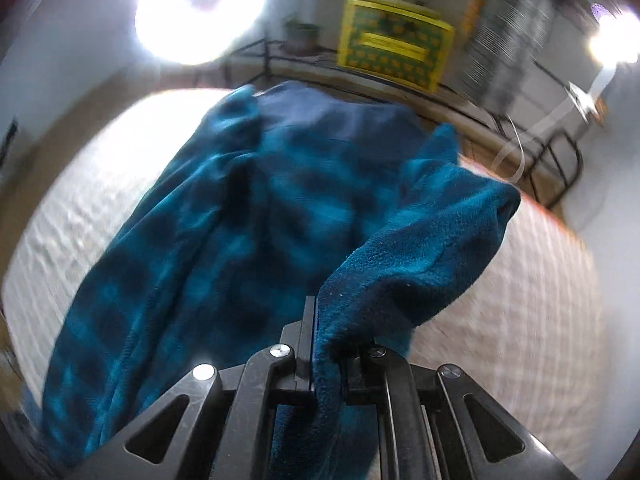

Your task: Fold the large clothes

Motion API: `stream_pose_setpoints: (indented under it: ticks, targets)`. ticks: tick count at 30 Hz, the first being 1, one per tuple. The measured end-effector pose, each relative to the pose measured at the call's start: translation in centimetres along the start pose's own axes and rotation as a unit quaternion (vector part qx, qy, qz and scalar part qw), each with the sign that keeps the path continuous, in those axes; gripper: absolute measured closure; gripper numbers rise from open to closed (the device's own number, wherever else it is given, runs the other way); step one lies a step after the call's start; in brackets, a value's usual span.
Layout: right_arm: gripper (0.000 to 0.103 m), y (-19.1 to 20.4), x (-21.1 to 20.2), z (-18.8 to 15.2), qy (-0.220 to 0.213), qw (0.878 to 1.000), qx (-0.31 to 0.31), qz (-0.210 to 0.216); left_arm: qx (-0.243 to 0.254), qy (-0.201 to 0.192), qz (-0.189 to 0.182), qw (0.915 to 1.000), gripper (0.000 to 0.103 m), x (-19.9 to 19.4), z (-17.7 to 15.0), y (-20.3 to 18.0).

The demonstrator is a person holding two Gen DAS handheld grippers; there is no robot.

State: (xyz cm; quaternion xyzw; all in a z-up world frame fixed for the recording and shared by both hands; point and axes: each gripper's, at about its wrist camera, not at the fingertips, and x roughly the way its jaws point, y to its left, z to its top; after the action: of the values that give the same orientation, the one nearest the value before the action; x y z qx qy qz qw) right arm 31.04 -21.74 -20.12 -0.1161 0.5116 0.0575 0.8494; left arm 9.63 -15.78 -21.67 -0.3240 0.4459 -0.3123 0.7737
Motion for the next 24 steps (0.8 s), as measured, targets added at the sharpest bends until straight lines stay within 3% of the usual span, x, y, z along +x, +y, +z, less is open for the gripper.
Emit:
stream_pose_setpoints:
  ticks: [6,17,18,21,24]
  targets:
    - [0.098,6.4,3.3,1.4,0.027,0.996,-0.073,-0.033,-0.03,-0.009,0.018,0.9994,0.095,-1.7,0.6,3.2]
    - [0.097,8.6,5.6,1.5,0.04,0.995,-0.082,-0.03,-0.035,0.005,0.035,0.9988,0.1,-2.1,-0.1,4.6]
    - [0.095,8.6,5.3,1.3,0.038,0.995,-0.089,-0.021,-0.031,0.008,0.035,0.9989,0.1,-2.1,-0.2,4.5]
    - [0.071,7.8,3.8,1.0,0.031,0.995,-0.086,0.029,-0.027,0.011,0.031,0.9991,0.1,-2.7,-0.5,4.5]
    - [0.067,5.6,-0.1,0.5,-0.001,0.993,-0.055,0.101,-0.018,0.01,0.032,0.9993,0.1,-3.7,-0.7,4.1]
